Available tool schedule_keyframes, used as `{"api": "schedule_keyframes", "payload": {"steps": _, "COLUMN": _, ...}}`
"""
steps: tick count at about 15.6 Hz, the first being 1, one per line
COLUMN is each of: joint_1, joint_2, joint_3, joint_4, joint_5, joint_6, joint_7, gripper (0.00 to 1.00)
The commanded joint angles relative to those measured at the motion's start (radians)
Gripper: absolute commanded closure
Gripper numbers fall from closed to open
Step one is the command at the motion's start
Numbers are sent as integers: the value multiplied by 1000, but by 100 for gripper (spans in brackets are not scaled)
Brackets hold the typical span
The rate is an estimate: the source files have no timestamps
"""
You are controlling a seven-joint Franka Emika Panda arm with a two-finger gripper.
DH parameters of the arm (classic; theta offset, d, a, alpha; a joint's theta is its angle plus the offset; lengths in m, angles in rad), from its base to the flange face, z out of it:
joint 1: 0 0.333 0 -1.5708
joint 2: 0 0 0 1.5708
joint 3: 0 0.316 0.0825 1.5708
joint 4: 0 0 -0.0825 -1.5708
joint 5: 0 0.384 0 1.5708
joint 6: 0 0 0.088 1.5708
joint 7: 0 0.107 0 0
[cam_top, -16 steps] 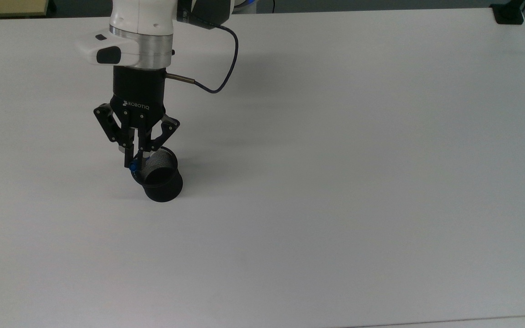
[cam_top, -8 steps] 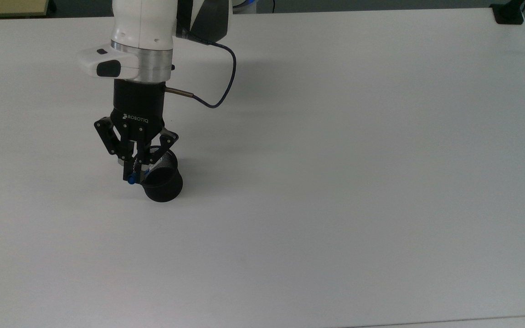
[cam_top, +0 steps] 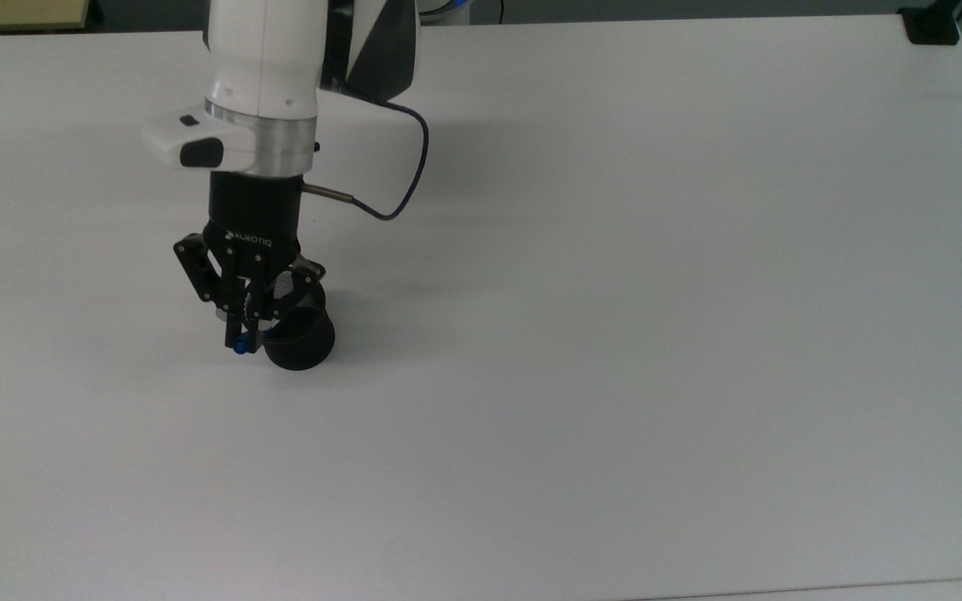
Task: Insert the marker
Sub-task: 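Open the gripper to release the marker inside the cup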
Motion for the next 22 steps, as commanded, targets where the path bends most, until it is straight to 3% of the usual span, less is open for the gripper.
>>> {"api": "schedule_keyframes", "payload": {"steps": 1, "joint_1": 6, "joint_2": 4, "joint_3": -14, "joint_4": 2, "joint_5": -34, "joint_6": 9, "joint_7": 31, "gripper": 100}}
{"api": "schedule_keyframes", "payload": {"steps": 8, "joint_1": 6, "joint_2": 0, "joint_3": -12, "joint_4": -60, "joint_5": -70, "joint_6": 2, "joint_7": 28, "gripper": 98}}
{"api": "schedule_keyframes", "payload": {"steps": 9, "joint_1": 6, "joint_2": 0, "joint_3": -12, "joint_4": -64, "joint_5": -70, "joint_6": 1, "joint_7": 28, "gripper": 93}}
{"api": "schedule_keyframes", "payload": {"steps": 13, "joint_1": 6, "joint_2": -2, "joint_3": -11, "joint_4": -61, "joint_5": -60, "joint_6": -27, "joint_7": 32, "gripper": 46}}
{"api": "schedule_keyframes", "payload": {"steps": 18, "joint_1": 13, "joint_2": -42, "joint_3": -11, "joint_4": -55, "joint_5": -57, "joint_6": -50, "joint_7": 109, "gripper": 19}}
{"api": "schedule_keyframes", "payload": {"steps": 22, "joint_1": 23, "joint_2": -129, "joint_3": 4, "joint_4": -40, "joint_5": -25, "joint_6": -281, "joint_7": 124, "gripper": 0}}
